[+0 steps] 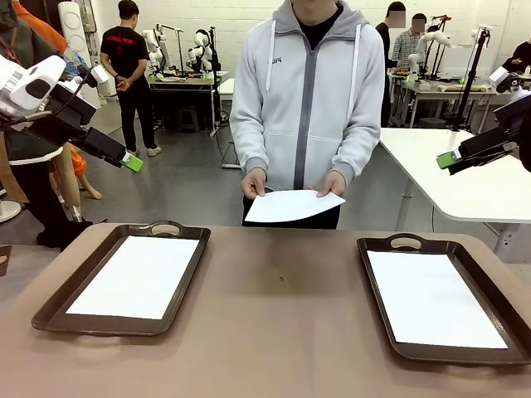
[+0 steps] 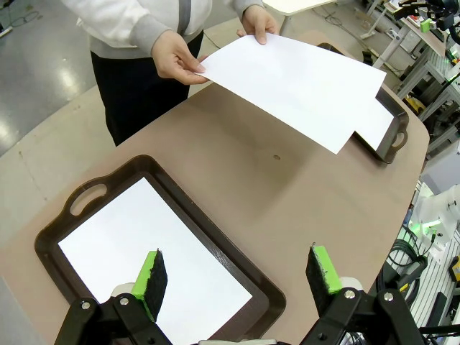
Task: Sort the A4 documents.
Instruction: Receive the A4 Paper.
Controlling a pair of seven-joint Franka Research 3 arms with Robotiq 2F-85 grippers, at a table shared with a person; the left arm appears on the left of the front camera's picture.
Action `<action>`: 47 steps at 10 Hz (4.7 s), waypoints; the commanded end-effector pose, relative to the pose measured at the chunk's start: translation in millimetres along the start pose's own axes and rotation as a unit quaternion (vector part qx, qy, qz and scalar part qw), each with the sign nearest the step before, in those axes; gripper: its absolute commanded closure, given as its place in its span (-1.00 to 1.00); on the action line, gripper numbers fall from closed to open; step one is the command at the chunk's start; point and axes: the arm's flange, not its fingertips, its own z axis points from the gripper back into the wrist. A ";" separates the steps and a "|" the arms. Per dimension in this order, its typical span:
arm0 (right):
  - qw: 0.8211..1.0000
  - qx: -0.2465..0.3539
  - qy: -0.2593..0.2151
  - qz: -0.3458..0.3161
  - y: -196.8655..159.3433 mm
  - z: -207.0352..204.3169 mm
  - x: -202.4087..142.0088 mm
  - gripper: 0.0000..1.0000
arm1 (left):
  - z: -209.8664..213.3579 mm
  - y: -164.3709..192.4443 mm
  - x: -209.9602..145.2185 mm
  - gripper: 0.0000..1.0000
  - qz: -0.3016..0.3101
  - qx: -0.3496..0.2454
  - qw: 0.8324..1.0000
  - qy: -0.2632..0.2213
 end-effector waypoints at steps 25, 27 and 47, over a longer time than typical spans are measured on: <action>1.000 0.001 0.000 0.002 0.4 0.0 0.2 -1.00 | -53.6 35.4 -8.8 -1.00 0.147 -0.036 0.988 -0.010; 1.000 0.001 0.000 0.002 0.4 0.0 0.2 -1.00 | -97.8 48.3 -11.2 -1.00 0.230 -0.071 0.970 -0.020; 1.000 0.001 0.000 0.002 0.4 0.0 0.2 -1.00 | -288.1 24.8 27.2 -1.00 0.437 -0.322 0.838 -0.059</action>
